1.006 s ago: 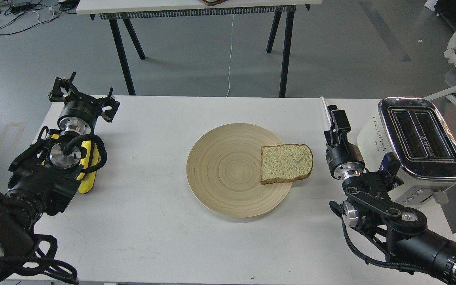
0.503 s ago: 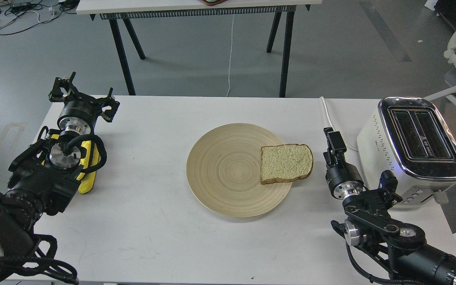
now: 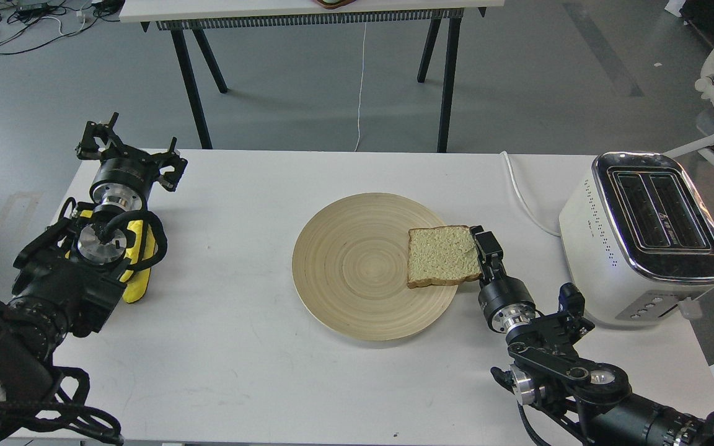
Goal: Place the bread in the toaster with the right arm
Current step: 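Grasp the edge of the bread slice with the right gripper, then lift the bread slice with the right gripper above the toaster, then lower the bread slice into the toaster slot with the right gripper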
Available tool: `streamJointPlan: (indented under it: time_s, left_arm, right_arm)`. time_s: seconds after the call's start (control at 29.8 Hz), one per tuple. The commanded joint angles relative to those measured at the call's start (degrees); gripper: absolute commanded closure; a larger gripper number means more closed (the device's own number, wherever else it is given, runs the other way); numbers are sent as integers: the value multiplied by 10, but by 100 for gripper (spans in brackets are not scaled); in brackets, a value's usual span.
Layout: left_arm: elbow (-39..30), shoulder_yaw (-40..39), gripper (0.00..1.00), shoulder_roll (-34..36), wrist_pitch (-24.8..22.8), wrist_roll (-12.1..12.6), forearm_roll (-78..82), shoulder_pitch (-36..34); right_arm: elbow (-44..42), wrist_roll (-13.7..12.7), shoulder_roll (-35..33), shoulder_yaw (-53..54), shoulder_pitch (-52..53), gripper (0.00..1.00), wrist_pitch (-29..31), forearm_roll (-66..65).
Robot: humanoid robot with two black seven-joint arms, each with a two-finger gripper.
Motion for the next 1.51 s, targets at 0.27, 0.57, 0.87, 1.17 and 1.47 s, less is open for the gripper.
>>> streamJointPlan:
  time_s: [0.27,0.57,0.87,1.17,1.47]
  left_arm:
    - [0,0,0,-1,0,0,0,0]
    - [0,0,0,-1,0,0,0,0]
    - [0,0,0,-1,0,0,0,0]
    - [0,0,0,-1,0,0,1,0]
    - [0,-1,0,0,0,0,0,0]
  right_arm:
    - [9,0,-4,9,-2,97,0,3]
    - [35,0,-48,36,18,98,0,4]
    - [161,0,-164,111,62,99,0,4]
    - [334,0,-469,117,62,99,0,-44]
    - [322,0,-611,8,38,99,0,-131]
